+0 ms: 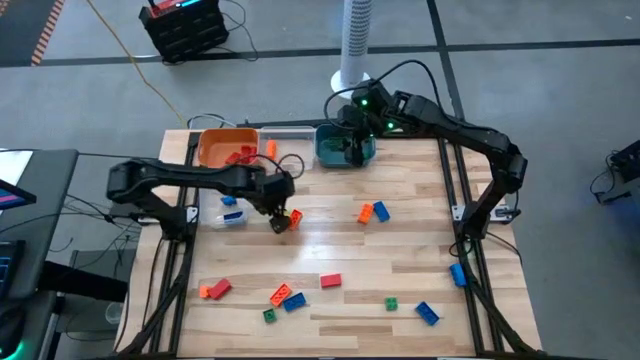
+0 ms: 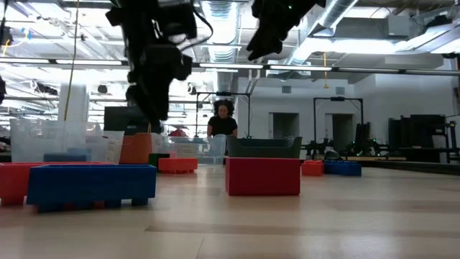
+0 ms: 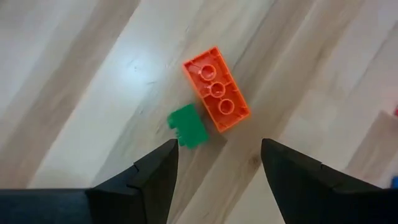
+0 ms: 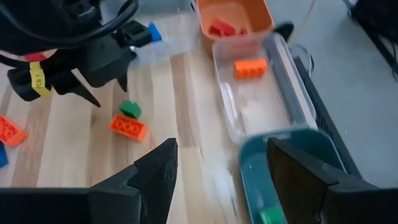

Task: Sort blocks
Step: Put the green game piece into the blue bin

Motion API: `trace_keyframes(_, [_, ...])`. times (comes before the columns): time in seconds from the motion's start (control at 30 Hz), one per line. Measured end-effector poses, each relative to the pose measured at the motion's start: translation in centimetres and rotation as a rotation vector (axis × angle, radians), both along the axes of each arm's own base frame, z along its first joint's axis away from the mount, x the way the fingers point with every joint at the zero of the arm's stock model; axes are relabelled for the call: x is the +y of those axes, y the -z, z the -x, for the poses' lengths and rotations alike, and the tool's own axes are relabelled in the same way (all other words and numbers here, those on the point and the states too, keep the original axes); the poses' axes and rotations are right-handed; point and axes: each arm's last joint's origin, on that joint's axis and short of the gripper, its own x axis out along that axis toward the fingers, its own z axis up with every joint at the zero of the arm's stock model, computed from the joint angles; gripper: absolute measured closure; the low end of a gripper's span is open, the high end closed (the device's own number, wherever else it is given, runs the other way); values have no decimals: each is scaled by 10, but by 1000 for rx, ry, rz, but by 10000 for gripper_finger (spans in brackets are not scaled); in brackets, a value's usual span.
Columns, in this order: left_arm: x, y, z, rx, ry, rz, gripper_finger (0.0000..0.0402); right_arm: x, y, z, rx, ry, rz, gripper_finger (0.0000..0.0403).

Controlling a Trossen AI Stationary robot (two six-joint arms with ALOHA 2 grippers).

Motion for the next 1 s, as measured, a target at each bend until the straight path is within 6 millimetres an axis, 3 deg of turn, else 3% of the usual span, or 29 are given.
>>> trace_keyframes(0.43, [8,44,-18,132,-98,50,178,1,1,1,14,2,-9,149])
trace_keyframes(0.63, [11,48,-20,127,-109,47,187,4,1,-1,12,-10,-8,149])
trace_keyframes(0.73, [11,48,-20,132,-109,40,217,4,1,-1,13,-10,-8,149])
trace_keyframes(1.0, [16,47,-19,131,-110,38,343,4,1,-1,12,-10,-6,149])
